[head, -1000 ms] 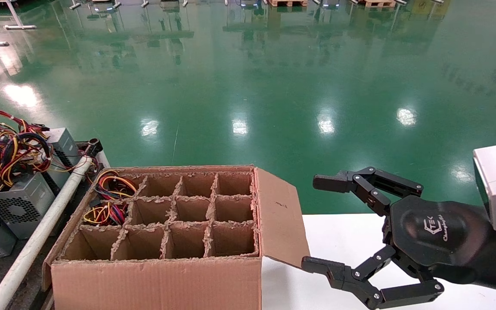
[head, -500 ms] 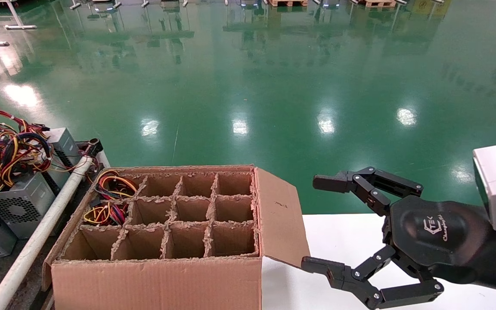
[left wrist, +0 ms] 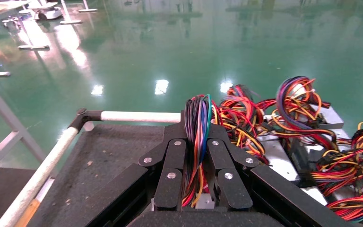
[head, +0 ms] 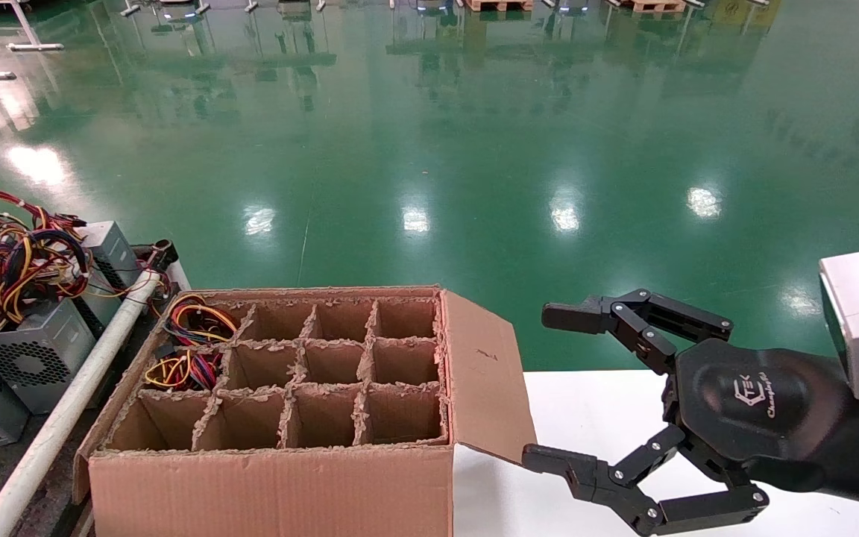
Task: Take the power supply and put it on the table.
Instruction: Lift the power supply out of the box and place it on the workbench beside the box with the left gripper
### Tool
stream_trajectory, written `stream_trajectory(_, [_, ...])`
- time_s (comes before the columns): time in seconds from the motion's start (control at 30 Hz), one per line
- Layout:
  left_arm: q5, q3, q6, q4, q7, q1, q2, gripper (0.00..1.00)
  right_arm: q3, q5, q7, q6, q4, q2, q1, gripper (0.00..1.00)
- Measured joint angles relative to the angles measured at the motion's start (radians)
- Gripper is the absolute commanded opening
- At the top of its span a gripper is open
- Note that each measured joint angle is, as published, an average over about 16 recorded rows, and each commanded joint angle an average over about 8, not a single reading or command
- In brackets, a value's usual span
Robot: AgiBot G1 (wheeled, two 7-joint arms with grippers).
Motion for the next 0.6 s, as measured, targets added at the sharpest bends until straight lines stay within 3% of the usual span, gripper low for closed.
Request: stream_trajectory(0.6, [-0.036, -0.023, -0.042, 0.143, 0.133, -0.024, 0.036, 0.00, 0.000, 0.000, 0.000, 0.000, 0.000, 0.000, 0.000, 1.00])
